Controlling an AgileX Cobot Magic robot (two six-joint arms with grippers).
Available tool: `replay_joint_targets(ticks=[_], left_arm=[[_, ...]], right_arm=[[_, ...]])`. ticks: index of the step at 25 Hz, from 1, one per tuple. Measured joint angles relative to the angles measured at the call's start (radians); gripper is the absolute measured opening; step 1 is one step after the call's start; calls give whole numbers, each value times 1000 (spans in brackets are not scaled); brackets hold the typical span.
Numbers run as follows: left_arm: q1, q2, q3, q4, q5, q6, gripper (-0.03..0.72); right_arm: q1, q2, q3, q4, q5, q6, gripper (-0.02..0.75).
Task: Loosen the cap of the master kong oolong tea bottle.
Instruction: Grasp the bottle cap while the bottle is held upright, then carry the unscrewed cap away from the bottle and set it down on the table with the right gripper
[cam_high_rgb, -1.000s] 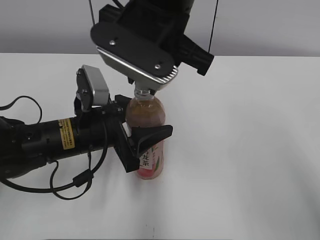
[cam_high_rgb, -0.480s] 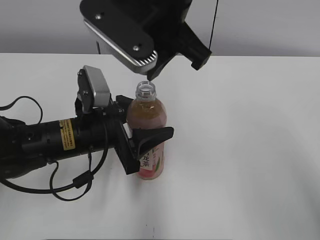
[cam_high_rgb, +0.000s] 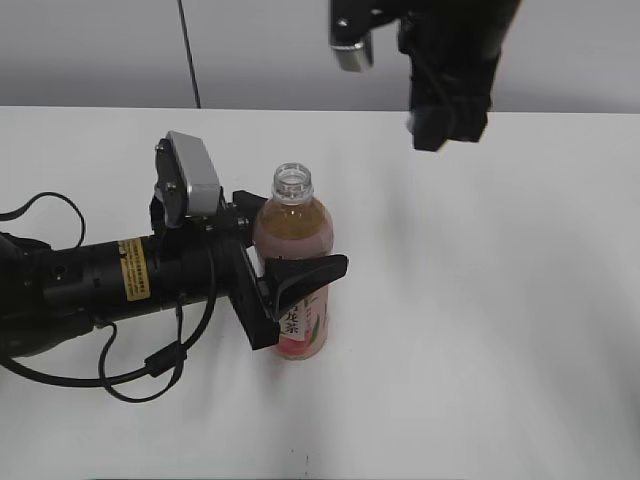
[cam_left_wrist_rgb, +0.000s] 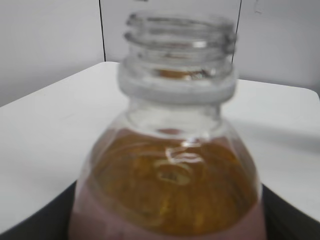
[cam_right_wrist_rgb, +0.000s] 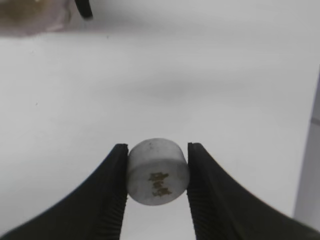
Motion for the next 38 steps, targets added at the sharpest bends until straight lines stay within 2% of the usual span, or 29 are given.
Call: replay_joint_targets(ticks=[6, 11, 15, 19, 20, 23, 25, 31, 38], left_arm=[[0, 0, 0, 0, -1, 0, 444], [0, 0, 0, -1, -4, 0, 444], [0, 0, 2, -24, -8, -1, 444], [0, 0, 7, -50, -8, -3, 444], [0, 0, 7, -53, -9, -4, 444], [0, 0, 7, -58, -9, -4, 444], [0, 0, 7, -58, -9, -4, 444], [0, 0, 8, -57, -10, -4, 444], [0, 0, 8, -57, -10, -4, 454]], right_arm=[[-187, 67, 180, 48, -1, 227, 275], [-281, 162, 333, 75, -14, 510, 275], [-291, 202, 458, 82, -65, 623, 275], [-291, 205, 486, 76, -116, 737, 303], [-291, 205, 486, 78, -118, 744, 342], [-291, 204, 486, 87, -118, 759, 522], [-291, 196, 484, 89, -97, 766, 588], [-290, 40, 465, 92, -23, 822, 523], [-290, -421, 522, 134, -7, 875, 512]])
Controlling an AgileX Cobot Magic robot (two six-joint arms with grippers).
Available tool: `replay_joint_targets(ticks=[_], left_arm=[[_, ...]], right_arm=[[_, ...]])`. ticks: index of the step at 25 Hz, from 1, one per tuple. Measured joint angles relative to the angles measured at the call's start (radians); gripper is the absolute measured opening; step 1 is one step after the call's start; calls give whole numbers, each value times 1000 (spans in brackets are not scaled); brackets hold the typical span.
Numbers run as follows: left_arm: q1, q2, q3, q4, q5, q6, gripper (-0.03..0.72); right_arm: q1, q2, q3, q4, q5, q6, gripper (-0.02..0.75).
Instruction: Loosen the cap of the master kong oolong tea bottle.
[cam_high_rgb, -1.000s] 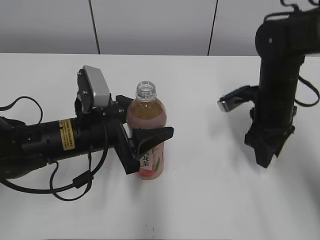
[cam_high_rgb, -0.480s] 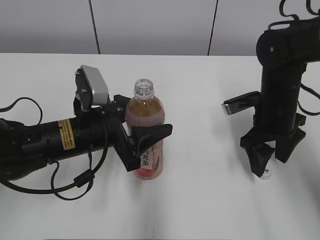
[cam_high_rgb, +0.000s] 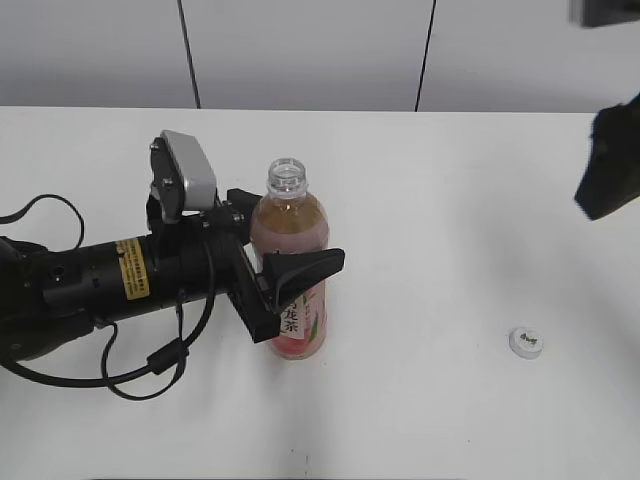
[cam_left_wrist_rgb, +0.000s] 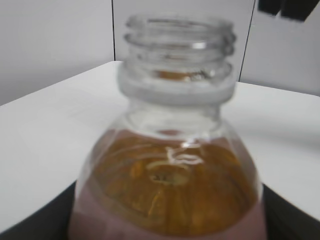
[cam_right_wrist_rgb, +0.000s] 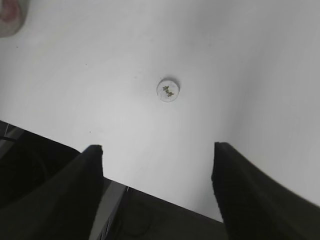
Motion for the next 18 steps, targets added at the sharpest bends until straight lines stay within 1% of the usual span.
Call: replay_joint_targets(ticks=[3, 7, 10, 15, 18], left_arm=[[0, 0, 0, 0, 0, 0, 477], [0, 0, 0, 1, 1, -8, 489], [0, 0, 0, 8, 2, -41, 495], [0, -33, 0, 23, 4, -58, 519], [0, -62, 0, 26, 3, -85, 529]], right_arm=[[0, -202, 59, -4, 1, 4, 512], [0, -456, 159, -15, 2, 5, 512], [0, -656, 239, -37, 4, 5, 512], [0, -910, 358, -112, 9, 6, 512], [0, -1034, 427, -116, 9, 24, 512]])
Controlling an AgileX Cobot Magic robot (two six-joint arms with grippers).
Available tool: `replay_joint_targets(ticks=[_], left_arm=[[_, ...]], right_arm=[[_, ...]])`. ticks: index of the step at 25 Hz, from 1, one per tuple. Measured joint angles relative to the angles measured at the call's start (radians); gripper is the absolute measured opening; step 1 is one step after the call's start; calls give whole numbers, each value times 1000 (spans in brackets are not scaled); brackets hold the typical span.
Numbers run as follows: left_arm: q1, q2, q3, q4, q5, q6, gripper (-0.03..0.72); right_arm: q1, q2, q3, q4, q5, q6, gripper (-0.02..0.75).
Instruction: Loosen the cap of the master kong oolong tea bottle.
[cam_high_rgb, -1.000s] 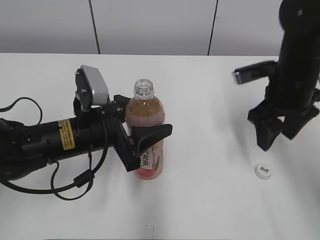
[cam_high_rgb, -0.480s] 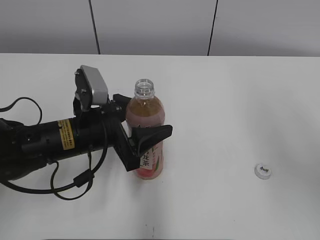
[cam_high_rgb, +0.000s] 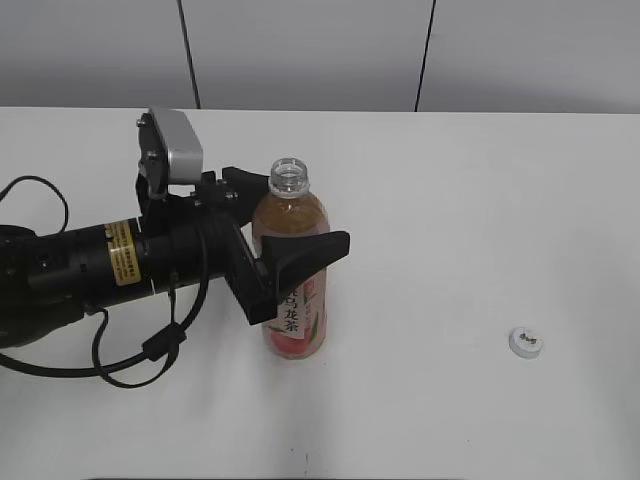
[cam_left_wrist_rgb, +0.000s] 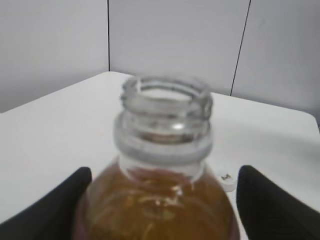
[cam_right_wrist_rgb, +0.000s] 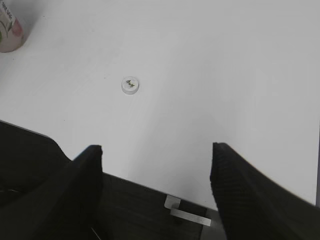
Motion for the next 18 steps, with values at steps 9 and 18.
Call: replay_joint_targets(ticks=[9, 18], left_arm=[[0, -107, 0, 21, 50, -67, 532], [0, -294, 1, 36, 197, -149, 532]], right_arm=[[0, -198, 185, 0, 1, 54, 512], [0, -211, 234, 1, 1, 63, 512]])
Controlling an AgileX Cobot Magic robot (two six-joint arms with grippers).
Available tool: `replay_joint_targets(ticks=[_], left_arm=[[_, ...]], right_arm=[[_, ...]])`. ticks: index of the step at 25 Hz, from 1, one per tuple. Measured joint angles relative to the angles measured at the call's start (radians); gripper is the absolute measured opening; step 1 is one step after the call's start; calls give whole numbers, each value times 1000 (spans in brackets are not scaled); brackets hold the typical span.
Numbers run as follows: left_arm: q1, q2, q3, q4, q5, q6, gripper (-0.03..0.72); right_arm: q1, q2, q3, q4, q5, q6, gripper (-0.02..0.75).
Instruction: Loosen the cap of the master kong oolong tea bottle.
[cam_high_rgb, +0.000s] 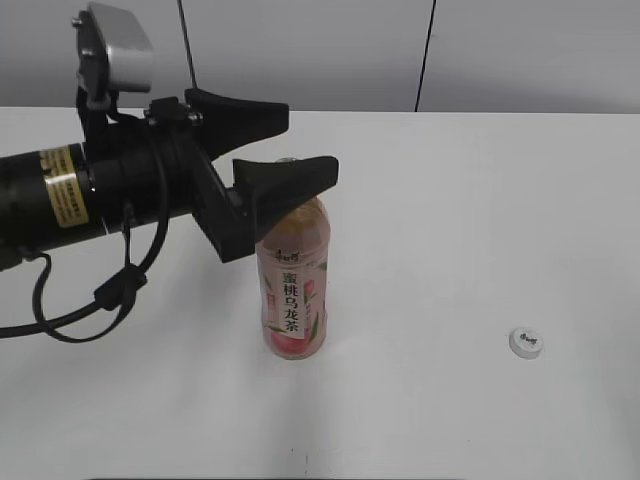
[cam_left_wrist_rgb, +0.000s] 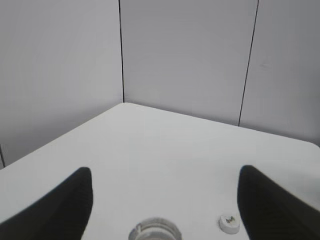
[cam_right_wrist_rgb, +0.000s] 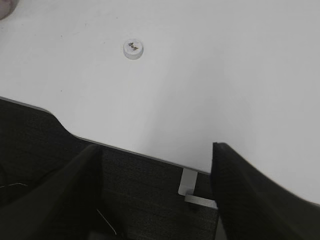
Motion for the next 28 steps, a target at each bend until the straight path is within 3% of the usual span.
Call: replay_joint_targets(ticks=[8, 22, 25, 28], left_arm=[[0, -194, 0, 38, 232, -149, 532], [0, -499, 0, 45, 851, -163, 532], [0, -546, 0, -67, 1104, -163, 531], [0, -577, 0, -264, 1345, -158, 531]], right_arm=[[0, -3, 0, 16, 0, 5, 512], [0, -3, 0, 19, 0, 5, 512], [0, -3, 0, 19, 0, 5, 512], [0, -3, 0, 19, 0, 5, 512]])
